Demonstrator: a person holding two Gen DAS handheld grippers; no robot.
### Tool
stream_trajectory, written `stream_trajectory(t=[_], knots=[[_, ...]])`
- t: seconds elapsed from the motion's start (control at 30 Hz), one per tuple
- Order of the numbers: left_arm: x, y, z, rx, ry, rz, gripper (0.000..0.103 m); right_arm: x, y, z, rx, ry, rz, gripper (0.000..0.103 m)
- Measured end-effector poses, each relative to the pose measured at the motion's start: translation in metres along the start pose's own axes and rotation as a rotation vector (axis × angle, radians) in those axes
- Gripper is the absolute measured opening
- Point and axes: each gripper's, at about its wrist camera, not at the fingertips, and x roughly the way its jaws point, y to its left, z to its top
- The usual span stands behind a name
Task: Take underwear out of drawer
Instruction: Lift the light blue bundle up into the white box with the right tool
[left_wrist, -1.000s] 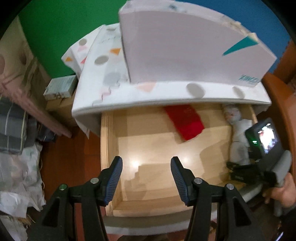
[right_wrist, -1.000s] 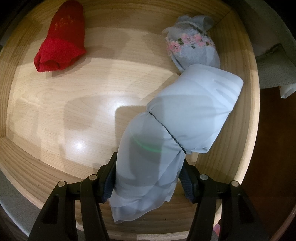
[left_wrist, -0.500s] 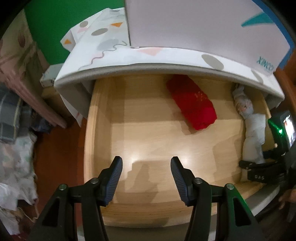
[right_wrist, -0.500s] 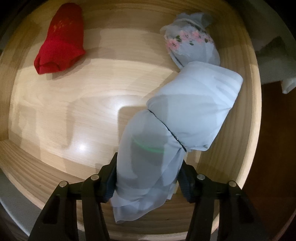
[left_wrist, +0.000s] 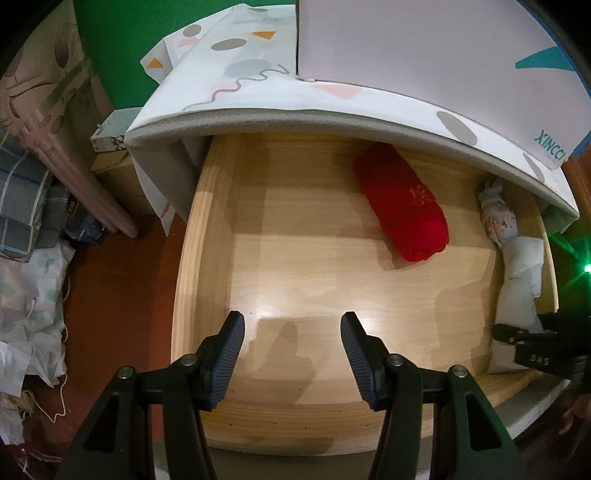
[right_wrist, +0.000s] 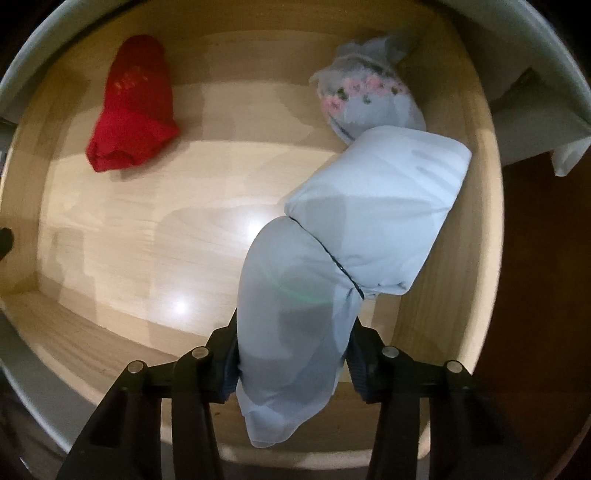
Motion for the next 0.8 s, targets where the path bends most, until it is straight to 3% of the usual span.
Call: stream_trajectory(t=[0.8], knots=[[0.002,0.013,0.002,-0.043,0.008,-0.012,0.055,-0.103,0.024,-0.035,-0.068,-0.16,0.063,0.042]])
